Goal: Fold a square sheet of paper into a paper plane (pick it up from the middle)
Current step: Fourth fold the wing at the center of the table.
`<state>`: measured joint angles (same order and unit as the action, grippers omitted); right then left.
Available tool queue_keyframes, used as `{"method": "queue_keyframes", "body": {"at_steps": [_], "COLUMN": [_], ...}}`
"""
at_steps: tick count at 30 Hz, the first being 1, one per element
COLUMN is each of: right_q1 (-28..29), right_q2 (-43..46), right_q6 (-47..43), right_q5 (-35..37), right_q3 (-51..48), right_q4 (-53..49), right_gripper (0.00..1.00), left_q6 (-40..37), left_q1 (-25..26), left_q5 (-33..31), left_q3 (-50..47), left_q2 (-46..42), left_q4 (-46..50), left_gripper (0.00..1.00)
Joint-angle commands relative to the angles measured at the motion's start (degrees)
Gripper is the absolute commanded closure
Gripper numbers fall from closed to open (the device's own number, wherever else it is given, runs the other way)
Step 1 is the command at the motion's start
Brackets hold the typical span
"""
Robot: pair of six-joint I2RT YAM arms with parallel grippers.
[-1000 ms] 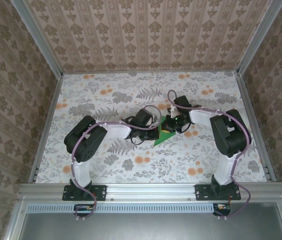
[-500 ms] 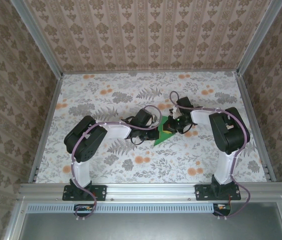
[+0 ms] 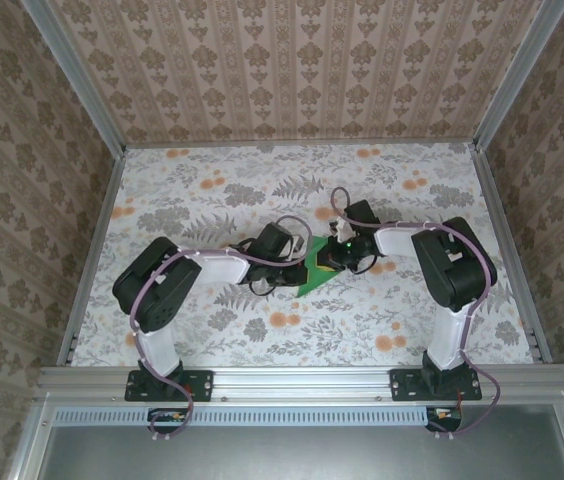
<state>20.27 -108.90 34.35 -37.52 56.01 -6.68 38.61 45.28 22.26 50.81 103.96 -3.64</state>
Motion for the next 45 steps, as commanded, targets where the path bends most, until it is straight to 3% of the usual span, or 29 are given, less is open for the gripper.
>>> {"method": "queue_keyframes", "body": {"at_steps": [1, 12, 18, 24, 31, 40, 45], "right_q1": [-0.22, -7.75, -9.78, -9.14, -4.07, -0.72, -3.15], "right_q2": [-0.54, -6.0, -4.72, 2.61, 8.77, 0.64, -2.29], "right_q6": [-0.52, -1.05, -0.76, -0.54, -0.42, -2.14, -1.93], "right_q5": [3.88, 6.11, 6.36, 3.46, 4.2, 0.4, 6.39], "right_q3": [-0.18, 6.58, 10.21, 4.55, -2.27, 3.41, 6.14], "right_q4": [-1.3, -1.79, -2.4, 0.85, 3.65, 3.47, 1.04], "right_gripper": [0.9, 0.9, 0.9, 0.89, 0.88, 0.88, 0.89], "left_q6": [-1.96, -1.81, -1.78, -1.62, -1.51, -1.61, -1.65], "left_q1": [-0.41, -0.41, -0.43, -0.37, -0.39, -0.48, -0.48], "left_q5": [-0.88, -0.41, -0.27, -0.33, -0.46, -0.79, -1.1], "left_q3": [-2.89, -3.35, -3.26, -3.0, -2.4, -1.99, -2.31], "left_q2": [0.45, 1.07, 1.25, 1.5, 2.07, 2.41, 2.09], "left_q4": [8.56, 8.67, 8.22, 7.96, 8.21, 9.06, 9.64], "left_gripper": [1.0, 1.0, 1.0, 1.0, 1.0, 1.0, 1.0]}}
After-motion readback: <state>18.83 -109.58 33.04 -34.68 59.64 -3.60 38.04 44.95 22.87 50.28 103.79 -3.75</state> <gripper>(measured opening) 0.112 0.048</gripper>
